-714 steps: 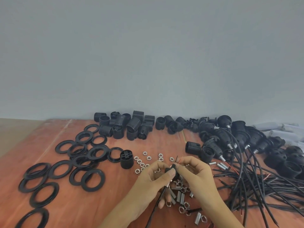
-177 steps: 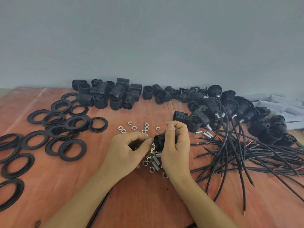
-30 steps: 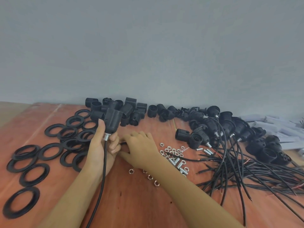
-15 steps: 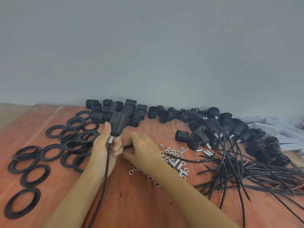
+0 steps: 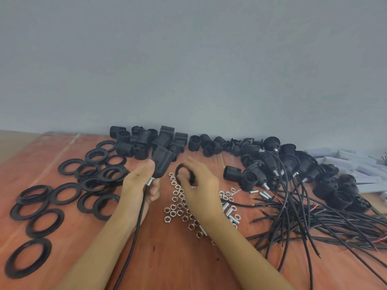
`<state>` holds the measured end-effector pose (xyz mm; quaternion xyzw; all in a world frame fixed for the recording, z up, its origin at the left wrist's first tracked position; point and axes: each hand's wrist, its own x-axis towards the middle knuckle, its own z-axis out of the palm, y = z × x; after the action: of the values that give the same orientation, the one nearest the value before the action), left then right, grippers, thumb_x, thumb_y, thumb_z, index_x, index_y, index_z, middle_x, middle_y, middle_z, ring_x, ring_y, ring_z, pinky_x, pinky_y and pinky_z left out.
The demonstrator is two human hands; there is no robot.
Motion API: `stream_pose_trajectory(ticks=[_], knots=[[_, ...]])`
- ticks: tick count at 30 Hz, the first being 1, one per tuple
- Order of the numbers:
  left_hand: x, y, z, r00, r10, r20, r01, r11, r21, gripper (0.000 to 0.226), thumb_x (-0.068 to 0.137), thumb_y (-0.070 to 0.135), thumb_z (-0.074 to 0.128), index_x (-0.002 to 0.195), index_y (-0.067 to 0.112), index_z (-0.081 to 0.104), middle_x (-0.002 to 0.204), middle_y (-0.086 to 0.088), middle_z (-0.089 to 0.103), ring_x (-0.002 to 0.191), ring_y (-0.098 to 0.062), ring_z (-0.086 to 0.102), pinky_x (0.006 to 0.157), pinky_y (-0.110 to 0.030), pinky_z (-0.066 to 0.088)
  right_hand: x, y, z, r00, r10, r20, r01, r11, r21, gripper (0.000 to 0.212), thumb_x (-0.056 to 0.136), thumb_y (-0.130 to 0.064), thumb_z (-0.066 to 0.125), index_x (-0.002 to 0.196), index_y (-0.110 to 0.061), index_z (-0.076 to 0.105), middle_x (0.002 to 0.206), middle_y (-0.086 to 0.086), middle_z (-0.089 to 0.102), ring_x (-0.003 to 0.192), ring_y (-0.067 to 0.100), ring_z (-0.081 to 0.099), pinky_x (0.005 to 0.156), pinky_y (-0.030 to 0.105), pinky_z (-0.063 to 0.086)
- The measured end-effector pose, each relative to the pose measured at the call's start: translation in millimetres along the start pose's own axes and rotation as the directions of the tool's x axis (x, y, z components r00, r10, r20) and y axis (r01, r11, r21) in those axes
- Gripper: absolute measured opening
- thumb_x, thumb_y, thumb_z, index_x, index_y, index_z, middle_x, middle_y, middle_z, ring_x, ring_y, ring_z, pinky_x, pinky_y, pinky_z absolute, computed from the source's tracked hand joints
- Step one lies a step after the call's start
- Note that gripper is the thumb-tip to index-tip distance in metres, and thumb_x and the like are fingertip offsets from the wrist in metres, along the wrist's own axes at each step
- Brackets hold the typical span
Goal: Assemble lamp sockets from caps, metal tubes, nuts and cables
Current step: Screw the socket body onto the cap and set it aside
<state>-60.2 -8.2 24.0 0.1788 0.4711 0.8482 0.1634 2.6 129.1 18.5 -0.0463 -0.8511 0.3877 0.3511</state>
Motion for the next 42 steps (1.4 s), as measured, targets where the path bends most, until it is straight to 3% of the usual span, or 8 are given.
stream_pose_trajectory(ticks=[4,8,19,24,28,33,36,42], knots=[[-7.2,-6.2,7.7,0.995,0.029,0.093,-0.058,0.945,0.321,0.011,0.076,0.036,0.078,0.079,0.026,0.075,0.050,0.004,0.053,0.039,-0.006,0.043,0.036,-0.017,0.035,4.2,2.5,-25.1,0.913,0.391,-0.119,-0.303,0.843,0.445,0.041,0.091,-0.014,0.069,0.131,-0.016,0.061,0.114,-0.005,0.072,0.099,-0.001,0.068,0.085,0.020,0.056],[-16.4,-17.0,21.5,0.981,0.068,0.183,-0.153,0.848,0.507,0.018,0.071,0.044,0.079,0.087,0.036,0.076,0.054,0.012,0.059,0.045,0.001,0.050,0.042,-0.013,0.039,0.0,2.0,-42.1,0.944,0.322,-0.068,-0.222,0.775,0.591,0.017,0.096,-0.012,0.062,0.109,-0.019,0.070,0.096,-0.002,0.077,0.093,0.013,0.073,0.073,0.019,0.057],[-16.0,-18.7,18.0,0.976,0.079,0.202,-0.181,0.808,0.561,0.026,0.073,0.043,0.079,0.094,0.027,0.074,0.056,0.012,0.059,0.049,0.001,0.049,0.047,-0.012,0.037,-23.9,11.3,-49.2,0.979,0.133,0.153,-0.188,0.880,0.437,0.034,0.103,-0.031,0.044,0.106,-0.012,0.072,0.095,-0.006,0.073,0.089,0.008,0.066,0.081,0.022,0.049],[-19.2,-16.1,20.7,0.963,-0.002,0.268,-0.145,0.838,0.526,0.017,0.085,0.030,0.069,0.099,0.020,0.072,0.049,0.010,0.056,0.040,0.000,0.048,0.040,-0.011,0.038,-19.9,10.9,-61.3,0.963,0.189,0.194,-0.269,0.737,0.620,0.025,0.093,-0.017,0.061,0.113,-0.004,0.070,0.106,0.010,0.074,0.102,0.021,0.069,0.088,0.029,0.054],[-19.2,-15.6,22.6,0.971,-0.029,0.238,-0.097,0.861,0.498,0.011,0.087,0.035,0.067,0.087,0.030,0.077,0.050,0.005,0.052,0.040,-0.004,0.045,0.037,-0.015,0.036,-23.8,10.7,-63.7,0.980,0.098,0.176,-0.183,0.795,0.578,0.027,0.095,-0.018,0.055,0.111,-0.003,0.072,0.113,0.012,0.072,0.110,0.029,0.065,0.095,0.035,0.052],[-17.0,-14.1,20.0,0.969,-0.095,0.228,-0.024,0.883,0.469,0.038,0.084,0.050,0.060,0.082,0.015,0.074,0.049,-0.005,0.048,0.041,-0.014,0.040,0.036,-0.019,0.031,-25.0,9.2,-63.0,0.976,0.099,0.195,-0.202,0.746,0.635,0.025,0.092,-0.011,0.061,0.114,-0.004,0.071,0.126,0.009,0.067,0.122,0.022,0.060,0.096,0.030,0.050],[-15.9,-12.1,16.1,0.949,-0.174,0.263,0.043,0.898,0.438,0.056,0.081,0.058,0.059,0.070,0.003,0.063,0.048,-0.007,0.046,0.041,-0.017,0.037,0.038,-0.021,0.028,-21.3,10.9,-74.1,0.943,0.126,0.309,-0.309,0.683,0.662,0.039,0.081,-0.004,0.069,0.119,-0.015,0.070,0.121,0.007,0.069,0.113,0.022,0.066,0.087,0.029,0.054],[-17.0,-12.2,18.9,0.932,-0.079,0.355,-0.145,0.815,0.561,0.020,0.076,0.042,0.074,0.091,0.029,0.077,0.060,0.006,0.061,0.053,-0.005,0.054,0.050,-0.014,0.041,-17.2,20.0,-88.0,0.886,0.267,0.379,-0.423,0.800,0.425,0.045,0.077,-0.028,0.078,0.120,-0.025,0.064,0.101,0.007,0.075,0.087,0.030,0.073,0.075,0.034,0.059]])
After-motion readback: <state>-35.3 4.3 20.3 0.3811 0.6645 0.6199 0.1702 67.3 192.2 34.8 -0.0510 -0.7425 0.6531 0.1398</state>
